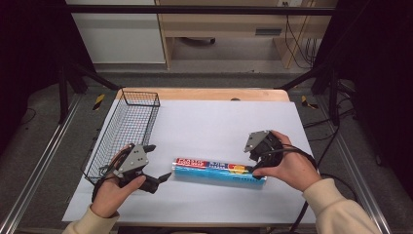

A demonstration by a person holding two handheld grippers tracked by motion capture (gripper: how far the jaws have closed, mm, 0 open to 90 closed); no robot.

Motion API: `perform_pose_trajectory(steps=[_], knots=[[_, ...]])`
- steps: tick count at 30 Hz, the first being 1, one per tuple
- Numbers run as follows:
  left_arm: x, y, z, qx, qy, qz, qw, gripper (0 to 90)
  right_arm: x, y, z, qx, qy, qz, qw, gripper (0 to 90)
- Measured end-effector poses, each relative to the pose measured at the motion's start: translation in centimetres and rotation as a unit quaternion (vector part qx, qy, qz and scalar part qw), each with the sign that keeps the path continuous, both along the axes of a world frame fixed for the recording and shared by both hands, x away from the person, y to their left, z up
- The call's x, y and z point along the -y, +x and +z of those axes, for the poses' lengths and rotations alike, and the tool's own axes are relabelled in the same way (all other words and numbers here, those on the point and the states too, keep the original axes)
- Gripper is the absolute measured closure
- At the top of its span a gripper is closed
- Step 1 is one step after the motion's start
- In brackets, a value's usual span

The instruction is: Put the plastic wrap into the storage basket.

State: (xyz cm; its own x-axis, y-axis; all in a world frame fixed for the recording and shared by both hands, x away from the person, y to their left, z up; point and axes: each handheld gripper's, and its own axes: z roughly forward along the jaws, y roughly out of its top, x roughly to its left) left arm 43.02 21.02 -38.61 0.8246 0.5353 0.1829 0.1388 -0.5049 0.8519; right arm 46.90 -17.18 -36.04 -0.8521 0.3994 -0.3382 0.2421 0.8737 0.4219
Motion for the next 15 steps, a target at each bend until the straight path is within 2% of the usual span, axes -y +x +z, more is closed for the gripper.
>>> perform_pose_trajectory(steps=[2, 4, 5, 6, 7, 9, 10, 11, 12, 13, 15], knots=[[-0.2, 0.0, 0.0, -0.003, -0.002, 0.001, 1.0, 2.7, -0.5, 0.4, -0.3, -0.02, 0.001, 0.014, 0.9997, 12.3], [-0.3, 0.0, 0.0, -0.005, -0.005, 0.003, 1.0, 2.7, -1.0, 0.8, -0.9, -0.036, -0.009, 0.023, 0.9991, 12.1], [-0.4, 0.0, 0.0, -0.005, -0.004, 0.003, 1.0, 2.8, -1.5, 1.2, -1.8, -0.054, -0.02, 0.034, 0.9978, 11.3], [-0.5, 0.0, 0.0, -0.005, -0.003, 0.004, 1.0, 2.8, -1.5, 1.2, -1.8, -0.054, -0.02, 0.034, 0.9978, 11.3], [-0.5, 0.0, 0.0, -0.005, -0.004, 0.005, 1.0, 2.8, -2.1, 1.4, -2.7, -0.075, -0.025, 0.04, 0.9961, 10.5], [-0.6, -0.1, -0.1, -0.006, 0.0, 0.003, 1.0, 2.7, -2.3, 1.5, -3.1, -0.08, -0.028, 0.043, 0.9955, 10.4], [-0.6, -0.1, -0.2, -0.007, 0.0, 0.003, 1.0, 2.8, -2.6, 1.7, -3.7, -0.087, -0.042, 0.047, 0.9942, 10.5], [-0.6, -0.1, -0.2, -0.007, 0.004, 0.002, 1.0, 2.8, -2.7, 1.8, -4.0, -0.09, -0.045, 0.053, 0.9935, 10.5], [-0.6, -0.1, -0.2, -0.008, 0.004, 0.001, 1.0, 2.8, -2.9, 1.8, -4.4, -0.1, -0.047, 0.053, 0.9925, 11.0], [-0.6, -0.1, -0.3, -0.008, 0.007, 0.0, 0.9999, 2.8, -3.0, 2.0, -4.9, -0.1, -0.044, 0.069, 0.9916, 13.6], [-0.6, -0.1, -0.3, -0.009, 0.008, -0.002, 0.9999, 2.7, -3.0, 2.0, -5.0, -0.102, -0.044, 0.069, 0.9914, 13.0]])
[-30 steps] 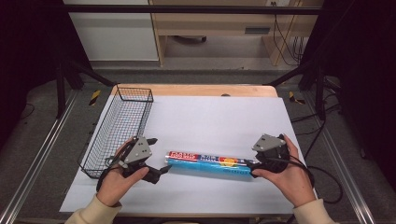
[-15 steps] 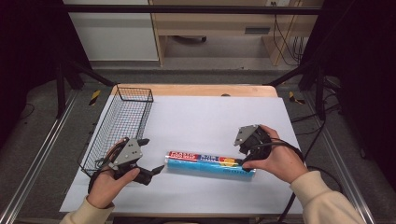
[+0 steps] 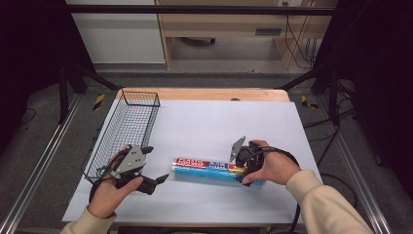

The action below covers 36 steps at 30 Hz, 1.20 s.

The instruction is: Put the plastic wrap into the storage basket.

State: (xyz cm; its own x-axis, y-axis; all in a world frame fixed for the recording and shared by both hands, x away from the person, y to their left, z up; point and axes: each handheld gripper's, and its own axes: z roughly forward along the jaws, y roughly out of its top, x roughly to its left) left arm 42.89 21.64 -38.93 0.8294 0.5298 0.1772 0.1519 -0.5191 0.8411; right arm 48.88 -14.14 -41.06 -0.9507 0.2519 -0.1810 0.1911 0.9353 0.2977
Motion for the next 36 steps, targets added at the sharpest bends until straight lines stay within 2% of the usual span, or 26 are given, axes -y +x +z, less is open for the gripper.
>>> perform_pose_trajectory(steps=[4, 6, 16, 23, 29, 30, 36], knots=[[0.1, 0.0, -0.1, -0.002, 0.001, -0.002, 1.0, 2.7, 0.1, 0.2, -1.0, -0.028, -0.002, 0.008, 0.9996, 13.5], [0.1, 0.0, -0.1, -0.002, 0.006, -0.003, 1.0, 2.8, 0.2, 0.3, -1.4, -0.033, -0.001, 0.009, 0.9994, 13.8], [0.5, 0.0, -0.5, -0.006, 0.011, -0.006, 0.9999, 2.8, 0.2, 0.6, -2.5, -0.057, -0.002, 0.025, 0.9981, 16.6], [0.5, 0.0, -0.6, -0.009, 0.015, -0.009, 0.9998, 2.8, 0.5, 0.8, -2.7, -0.061, 0.001, 0.023, 0.9979, 18.1], [0.7, 0.0, -0.8, -0.01, 0.019, -0.013, 0.9997, 2.8, 1.0, 0.9, -2.8, -0.058, 0.035, 0.014, 0.9976, 19.5], [0.7, 0.0, -0.8, -0.01, 0.02, -0.012, 0.9997, 2.8, 1.1, 0.9, -3.0, -0.056, 0.049, 0.015, 0.9971, 20.3], [0.7, 0.0, -0.8, -0.01, 0.022, -0.012, 0.9996, 2.9, 0.8, 0.7, -3.5, -0.048, 0.069, 0.024, 0.9962, 22.1]])
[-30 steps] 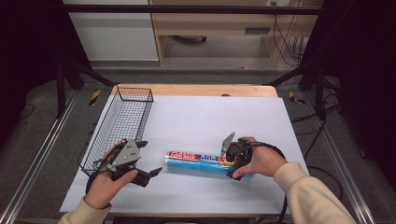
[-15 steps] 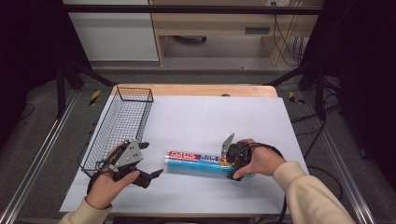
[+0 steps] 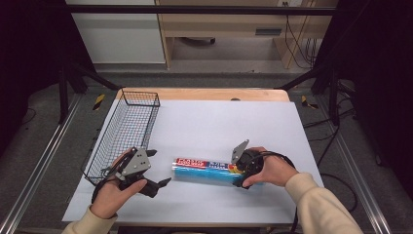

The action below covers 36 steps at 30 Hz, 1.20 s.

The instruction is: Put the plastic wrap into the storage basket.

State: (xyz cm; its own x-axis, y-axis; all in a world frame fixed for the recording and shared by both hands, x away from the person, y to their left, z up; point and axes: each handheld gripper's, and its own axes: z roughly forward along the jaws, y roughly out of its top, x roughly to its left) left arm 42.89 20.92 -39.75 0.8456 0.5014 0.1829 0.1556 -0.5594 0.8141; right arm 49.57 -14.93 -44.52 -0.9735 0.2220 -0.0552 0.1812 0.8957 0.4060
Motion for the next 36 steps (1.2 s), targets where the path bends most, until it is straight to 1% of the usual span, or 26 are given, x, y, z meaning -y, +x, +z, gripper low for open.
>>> perform_pose_trajectory(steps=[3, 4, 7, 11, 12, 15, 19, 22, 23, 26, 28, 32, 33, 34, 36], knots=[[-0.02, -0.01, 0.01, 0.0, 0.001, 0.0, 1.0, 2.9, -0.1, 0.02, -0.1, -0.002, 0.004, -0.001, 1.0, 22.4], [-0.03, -0.02, 0.03, 0.001, 0.002, 0.001, 1.0, 2.9, -0.22, 0.06, -0.16, -0.002, 0.003, 0.003, 1.0, 23.6], [-0.09, 0.01, 0.09, 0.001, 0.001, 0.001, 1.0, 2.9, -0.36, 0.03, -0.39, -0.004, 0.005, 0.001, 1.0, 24.9], [-0.19, 0.02, 0.08, 0.0, 0.002, 0.001, 1.0, 2.9, -0.41, 0.14, -0.65, -0.007, 0.004, 0.009, 0.9999, 26.6], [-0.2, 0.02, 0.07, 0.0, 0.004, 0.001, 1.0, 2.9, -0.33, 0.17, -0.64, -0.006, 0.008, 0.005, 0.9999, 28.6], [-0.19, 0.03, 0.04, 0.0, 0.004, 0.002, 1.0, 2.9, -0.27, 0.19, -0.68, -0.005, 0.009, 0.003, 0.9999, 29.5], [-0.15, 0.05, -0.03, -0.002, 0.005, 0.001, 1.0, 2.9, -0.39, 0.26, -0.78, -0.005, 0.004, 0.003, 1.0, 29.7], [-0.13, 0.05, -0.04, -0.002, 0.008, 0.0, 1.0, 2.9, -0.55, 0.25, -0.84, -0.007, -0.007, 0.003, 1.0, 30.3], [-0.13, 0.05, -0.04, -0.002, 0.008, 0.0, 1.0, 2.9, -0.55, 0.25, -0.84, -0.007, -0.007, 0.003, 1.0, 30.3], [-0.11, 0.06, -0.06, -0.002, 0.01, 0.0, 0.9999, 2.9, -0.65, 0.15, -0.85, -0.005, -0.01, 0.004, 0.9999, 30.8], [-0.11, 0.07, -0.08, -0.003, 0.011, 0.0, 0.9999, 3.0, -0.69, 0.08, -0.79, 0.001, -0.015, 0.009, 0.9999, 31.2], [-0.16, 0.11, 0.0, -0.003, 0.01, 0.0, 0.9999, 3.0, -0.7, -0.02, -0.8, 0.005, -0.014, 0.011, 0.9998, 31.5], [-0.21, 0.13, 0.07, -0.002, 0.013, 0.0, 0.9999, 3.0, -0.69, -0.02, -0.77, 0.007, -0.015, 0.015, 0.9997, 31.5], [-0.19, 0.14, 0.09, -0.002, 0.008, 0.002, 1.0, 3.0, -0.75, -0.23, -0.76, 0.014, -0.017, 0.016, 0.9996, 31.7], [-0.25, 0.17, 0.19, -0.001, 0.008, 0.003, 1.0, 3.0, -0.8, -0.46, -0.74, 0.017, -0.016, 0.014, 0.9996, 31.9]])
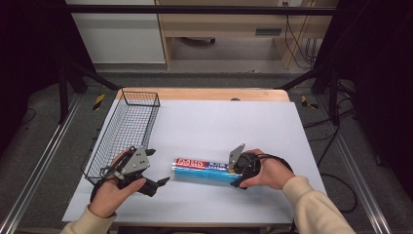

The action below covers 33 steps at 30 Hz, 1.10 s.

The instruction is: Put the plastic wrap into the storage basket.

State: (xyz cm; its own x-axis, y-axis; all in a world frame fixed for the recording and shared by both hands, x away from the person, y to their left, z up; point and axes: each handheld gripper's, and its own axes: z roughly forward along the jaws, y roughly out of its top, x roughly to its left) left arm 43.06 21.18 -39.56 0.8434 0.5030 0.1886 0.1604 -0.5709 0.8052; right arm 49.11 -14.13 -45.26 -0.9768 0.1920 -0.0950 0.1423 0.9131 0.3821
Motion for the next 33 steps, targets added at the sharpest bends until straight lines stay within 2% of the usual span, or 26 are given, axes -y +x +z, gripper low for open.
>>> perform_pose_trajectory(steps=[5, 6, 8, 11, 12, 13, 14, 16, 18, 21, 22, 23, 24, 25, 26, 27, 31, 32, 33], knots=[[0.1, 0.1, 0.1, 0.003, 0.007, -0.001, 1.0, 3.0, -0.1, -0.6, 0.0, 0.012, 0.001, -0.002, 0.9999, 32.1], [0.2, 0.2, 0.1, 0.001, 0.002, -0.002, 1.0, 3.1, -0.2, -0.9, 0.1, 0.02, 0.001, -0.003, 0.9998, 32.2], [0.4, 0.2, 0.3, 0.002, 0.007, -0.005, 1.0, 3.2, -0.2, -1.1, 0.2, 0.028, -0.001, -0.003, 0.9996, 32.2], [0.6, 0.2, 0.4, 0.004, 0.01, -0.009, 0.9999, 3.2, -0.3, -1.1, 0.3, 0.034, -0.001, 0.003, 0.9994, 32.2], [0.6, 0.2, 0.5, 0.005, 0.011, -0.01, 0.9999, 3.2, -0.3, -1.2, 0.4, 0.029, 0.002, -0.001, 0.9996, 32.2], [0.7, 0.3, 0.6, 0.006, 0.012, -0.011, 0.9999, 3.2, -0.4, -1.3, 0.5, 0.036, 0.002, 0.002, 0.9994, 32.2], [0.8, 0.3, 0.7, 0.007, 0.012, -0.011, 0.9998, 3.2, -0.4, -1.4, 0.7, 0.03, 0.0, 0.001, 0.9995, 32.2], [0.9, 0.4, 1.0, 0.009, 0.014, -0.013, 0.9998, 3.3, -0.6, -1.5, 1.1, 0.038, -0.003, 0.009, 0.9993, 32.2], [1.1, 0.5, 1.3, 0.011, 0.023, -0.017, 0.9995, 3.4, -0.6, -1.7, 1.3, 0.044, -0.004, 0.013, 0.9989, 32.2], [1.3, 0.7, 1.8, 0.014, 0.039, -0.022, 0.9989, 3.4, -0.7, -1.9, 2.2, 0.046, 0.0, 0.018, 0.9988, 32.2], [1.5, 0.8, 2.2, 0.016, 0.049, -0.024, 0.9983, 3.5, -0.8, -2.1, 2.9, 0.055, 0.0, 0.02, 0.9983, 32.2], [1.5, 0.8, 2.2, 0.016, 0.049, -0.024, 0.9983, 3.5, -0.8, -2.1, 2.9, 0.055, 0.0, 0.02, 0.9983, 32.2], [1.7, 1.0, 2.8, 0.021, 0.061, -0.029, 0.9975, 3.5, -0.9, -2.2, 3.8, 0.061, -0.003, 0.021, 0.9979, 32.2], [1.7, 1.0, 2.8, 0.021, 0.061, -0.029, 0.9975, 3.5, -0.9, -2.2, 3.8, 0.061, -0.003, 0.021, 0.9979, 32.2], [1.8, 1.1, 3.2, 0.024, 0.067, -0.031, 0.997, 3.5, -1.0, -2.2, 4.7, 0.073, -0.009, 0.027, 0.997, 32.2], [1.9, 1.1, 3.5, 0.028, 0.071, -0.032, 0.9965, 3.5, -1.0, -2.2, 4.7, 0.073, -0.009, 0.027, 0.997, 32.2], [2.4, 1.6, 4.4, 0.031, 0.086, -0.043, 0.9949, 3.4, -1.1, -2.3, 6.6, 0.089, -0.023, 0.028, 0.9954, 32.2], [2.7, 1.8, 4.7, 0.032, 0.093, -0.049, 0.9939, 3.3, -1.1, -2.2, 7.6, 0.095, -0.027, 0.028, 0.9947, 32.2], [2.7, 1.8, 4.7, 0.032, 0.093, -0.049, 0.9939, 3.3, -1.1, -2.2, 7.6, 0.095, -0.027, 0.028, 0.9947, 32.2]])
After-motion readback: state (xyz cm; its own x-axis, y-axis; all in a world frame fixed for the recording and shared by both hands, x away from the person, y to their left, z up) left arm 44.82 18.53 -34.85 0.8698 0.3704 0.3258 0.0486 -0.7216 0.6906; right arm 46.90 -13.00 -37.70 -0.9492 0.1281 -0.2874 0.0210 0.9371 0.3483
